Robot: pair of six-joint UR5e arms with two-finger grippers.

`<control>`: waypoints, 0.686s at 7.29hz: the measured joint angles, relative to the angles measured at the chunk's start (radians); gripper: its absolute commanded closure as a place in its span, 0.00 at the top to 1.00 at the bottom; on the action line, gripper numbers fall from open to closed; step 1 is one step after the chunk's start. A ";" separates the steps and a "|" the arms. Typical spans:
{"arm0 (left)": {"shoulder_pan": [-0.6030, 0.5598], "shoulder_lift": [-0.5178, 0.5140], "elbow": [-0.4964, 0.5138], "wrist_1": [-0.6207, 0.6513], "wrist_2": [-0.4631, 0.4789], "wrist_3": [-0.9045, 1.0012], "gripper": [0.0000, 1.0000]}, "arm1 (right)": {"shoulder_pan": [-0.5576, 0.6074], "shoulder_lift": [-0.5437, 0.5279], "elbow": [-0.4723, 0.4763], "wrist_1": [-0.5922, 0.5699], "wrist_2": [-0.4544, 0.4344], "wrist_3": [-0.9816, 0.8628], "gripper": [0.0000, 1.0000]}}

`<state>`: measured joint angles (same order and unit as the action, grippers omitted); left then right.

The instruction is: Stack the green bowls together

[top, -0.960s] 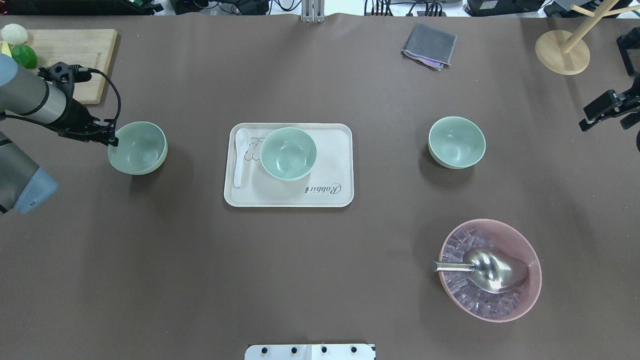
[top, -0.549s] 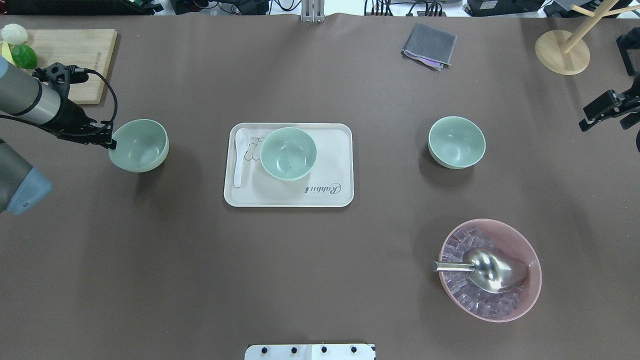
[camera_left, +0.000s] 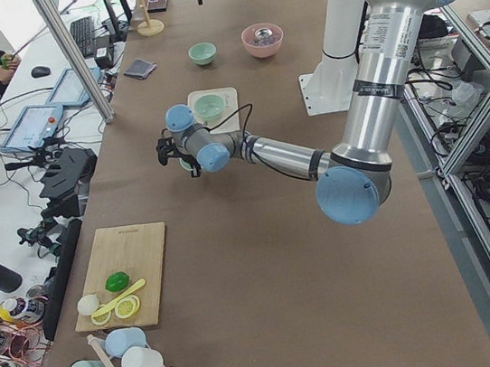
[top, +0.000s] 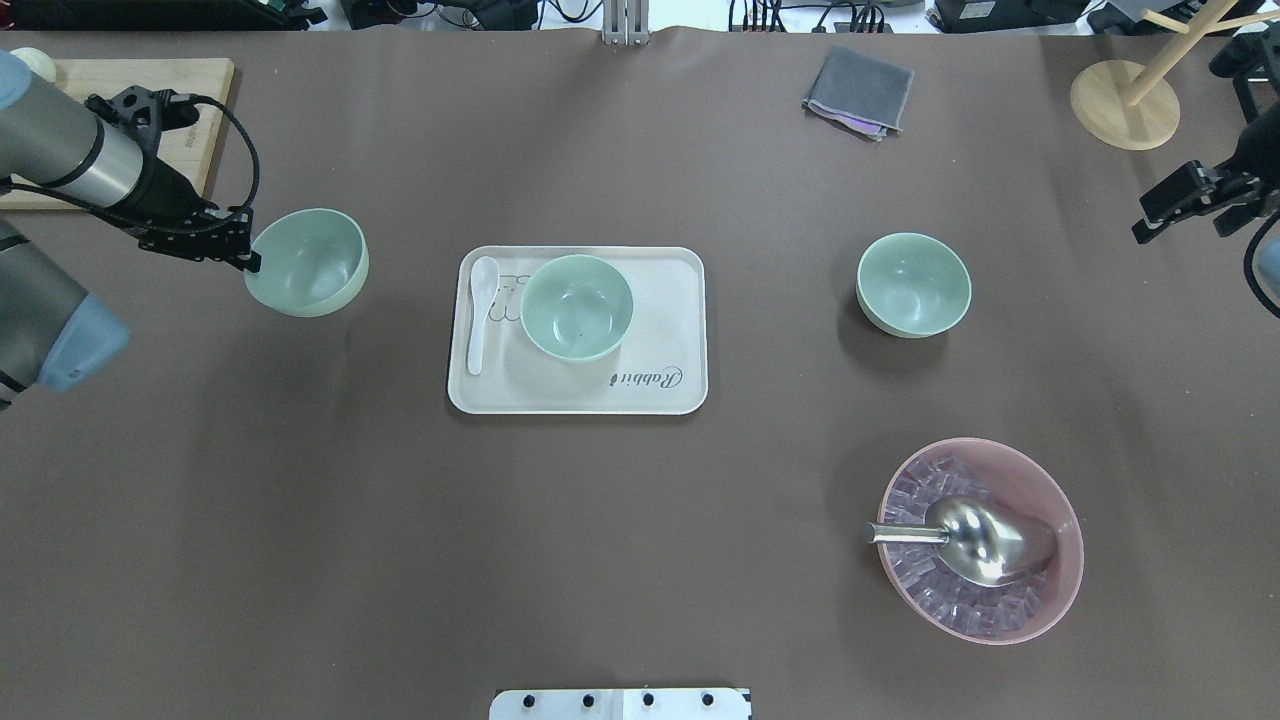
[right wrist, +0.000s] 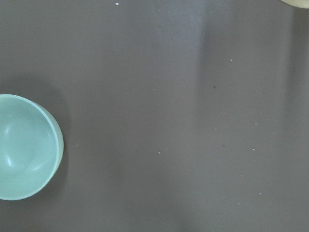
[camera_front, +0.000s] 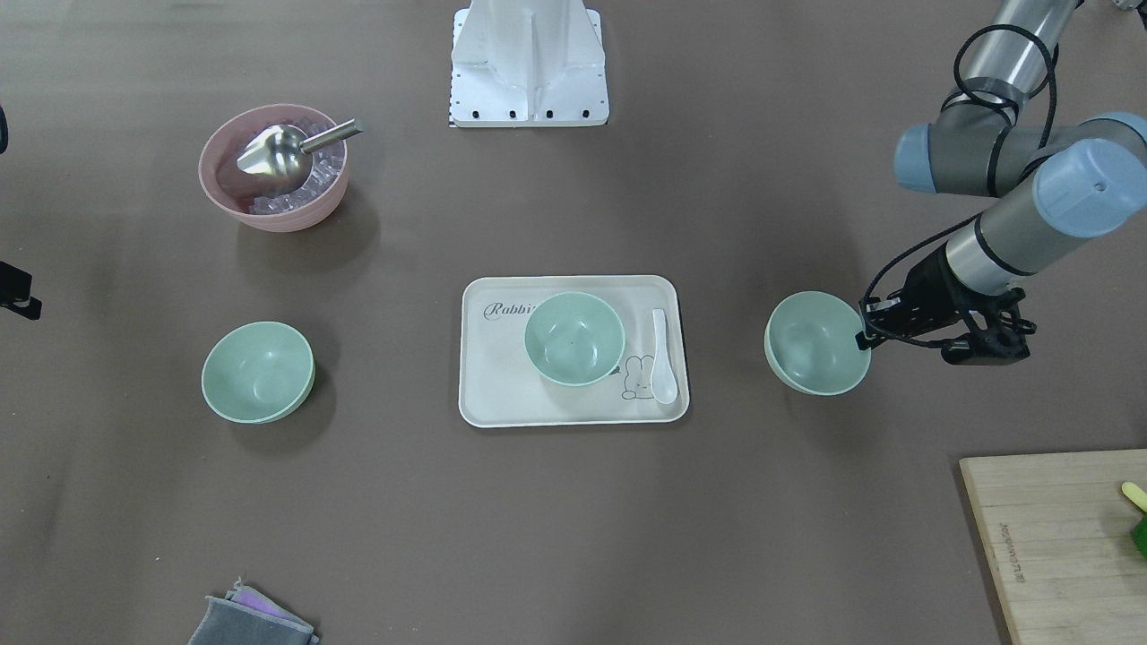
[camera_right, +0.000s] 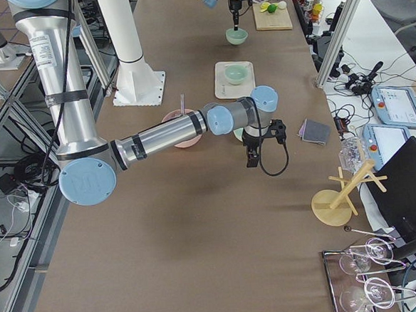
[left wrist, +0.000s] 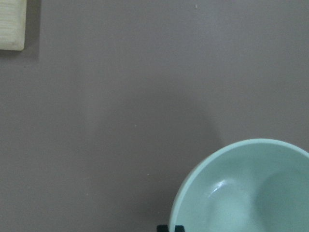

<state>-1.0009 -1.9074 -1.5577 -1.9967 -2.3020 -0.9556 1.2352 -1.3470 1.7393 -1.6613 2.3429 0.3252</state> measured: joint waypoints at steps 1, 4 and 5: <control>0.004 -0.041 -0.009 0.032 0.002 -0.047 0.00 | -0.024 0.046 -0.019 0.000 -0.011 0.023 1.00; 0.041 -0.152 -0.014 0.060 0.022 -0.205 0.00 | -0.110 0.135 -0.076 0.070 -0.082 0.095 1.00; 0.058 -0.196 -0.014 0.085 0.031 -0.249 0.00 | -0.126 0.139 -0.118 0.156 -0.087 0.131 1.00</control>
<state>-0.9427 -2.1031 -1.5717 -1.9121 -2.2705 -1.2042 1.1088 -1.2078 1.6215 -1.5056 2.2560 0.4561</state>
